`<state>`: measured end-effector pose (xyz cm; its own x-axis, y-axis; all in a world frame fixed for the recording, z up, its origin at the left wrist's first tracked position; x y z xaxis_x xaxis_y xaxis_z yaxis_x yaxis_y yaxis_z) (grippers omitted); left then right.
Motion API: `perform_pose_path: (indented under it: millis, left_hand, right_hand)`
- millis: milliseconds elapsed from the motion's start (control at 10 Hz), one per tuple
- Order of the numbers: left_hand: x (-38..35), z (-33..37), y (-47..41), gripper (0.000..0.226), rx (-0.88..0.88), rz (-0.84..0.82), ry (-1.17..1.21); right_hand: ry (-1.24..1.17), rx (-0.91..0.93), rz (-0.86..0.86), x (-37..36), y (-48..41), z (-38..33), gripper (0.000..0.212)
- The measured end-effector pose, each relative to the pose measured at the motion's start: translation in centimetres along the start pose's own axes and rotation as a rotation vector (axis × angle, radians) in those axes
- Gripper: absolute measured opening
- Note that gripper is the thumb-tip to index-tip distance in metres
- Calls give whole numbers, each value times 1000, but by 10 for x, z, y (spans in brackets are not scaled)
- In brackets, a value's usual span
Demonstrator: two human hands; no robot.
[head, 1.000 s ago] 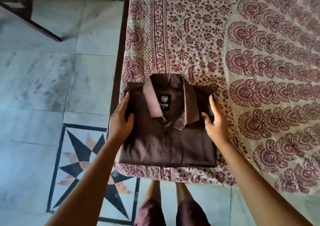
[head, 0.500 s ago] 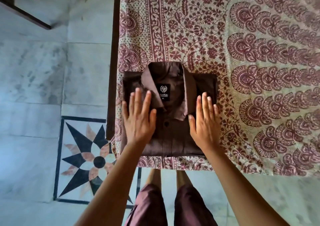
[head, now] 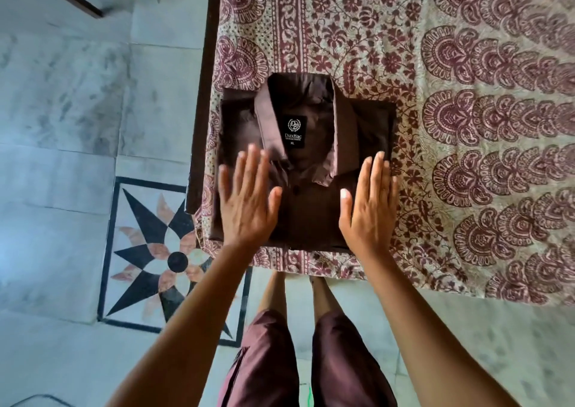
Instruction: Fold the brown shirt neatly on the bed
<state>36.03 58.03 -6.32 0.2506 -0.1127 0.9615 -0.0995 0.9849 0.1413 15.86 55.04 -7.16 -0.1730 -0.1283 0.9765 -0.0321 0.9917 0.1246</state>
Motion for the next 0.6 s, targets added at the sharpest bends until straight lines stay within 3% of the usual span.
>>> perform_pose_path:
  millis: [100,200,400,500,600]
  left_hand:
    - [-20,23,32,59,-36,-70,29]
    - [-29,-14,40,60,75,-114,-9]
    - [-16,-50,40,65,84,-186,-84]
    - [21,-33,34,72,76,-146,22]
    - [75,1,37,69,-12,-23,112]
  right_hand:
    - [3,25,-35,-10,26,1,63]
    - [16,57,-60,-20,24,15,65]
    - [-40,146,-136,-18,18,22,67]
    - [-217,135,-171,11,19,16,73]
    - [-381,233,-76,61,34,4,75]
Point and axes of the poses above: each hand's wrist, its own y-axis away from the middle knuckle, its own x-axis out of the back of the hand, z = x × y, the point moved 6 cm from there along -y, towards the middle knuckle, and after that the axes turned 3 degrees about -x, right-handed, at the moved point
